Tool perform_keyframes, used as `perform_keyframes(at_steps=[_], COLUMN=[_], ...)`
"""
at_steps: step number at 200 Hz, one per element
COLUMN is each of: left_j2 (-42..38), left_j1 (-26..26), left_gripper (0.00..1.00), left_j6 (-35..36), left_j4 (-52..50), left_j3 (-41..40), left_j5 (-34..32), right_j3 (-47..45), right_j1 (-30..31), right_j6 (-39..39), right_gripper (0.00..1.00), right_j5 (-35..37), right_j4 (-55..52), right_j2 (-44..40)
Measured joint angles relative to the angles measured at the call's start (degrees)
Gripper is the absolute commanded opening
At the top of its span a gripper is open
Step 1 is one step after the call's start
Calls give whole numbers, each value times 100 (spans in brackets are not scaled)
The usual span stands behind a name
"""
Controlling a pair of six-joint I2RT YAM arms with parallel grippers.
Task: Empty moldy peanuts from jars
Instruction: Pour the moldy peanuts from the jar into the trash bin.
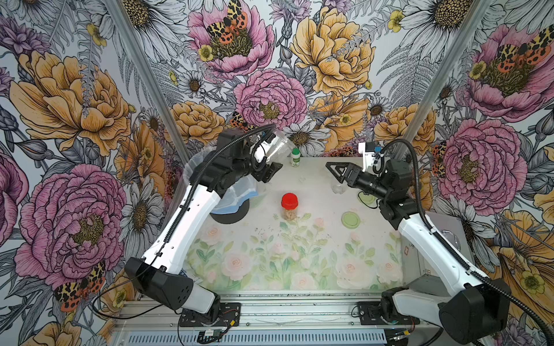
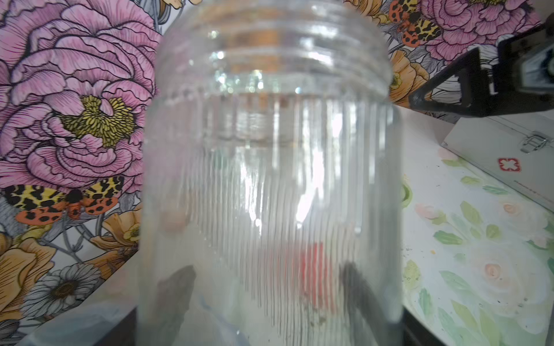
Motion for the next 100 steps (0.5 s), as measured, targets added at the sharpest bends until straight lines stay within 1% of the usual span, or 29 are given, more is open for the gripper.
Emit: perform_keyframes(at_steps=[25,55,81,100], left_j2=[249,708,979,1075], left_j1=[-407,-844,-1088,-1169], left_gripper=[15,15,15,15], left_j6=[-367,-610,-699,-756], left_j4=[544,1069,1314,1386], left_j3=[-385,-479,-476,-476], left_j5=[184,234,323,380], right_j3=[-229,-402,-407,-407], right_j1=[195,337,380,404], right_j6=[59,59,57,35], right_gripper=[100,100,100,100], right_j5=[68,192,332,466], right_j4=[55,57,63,59], right_j2=[-46,-201,-313,-354])
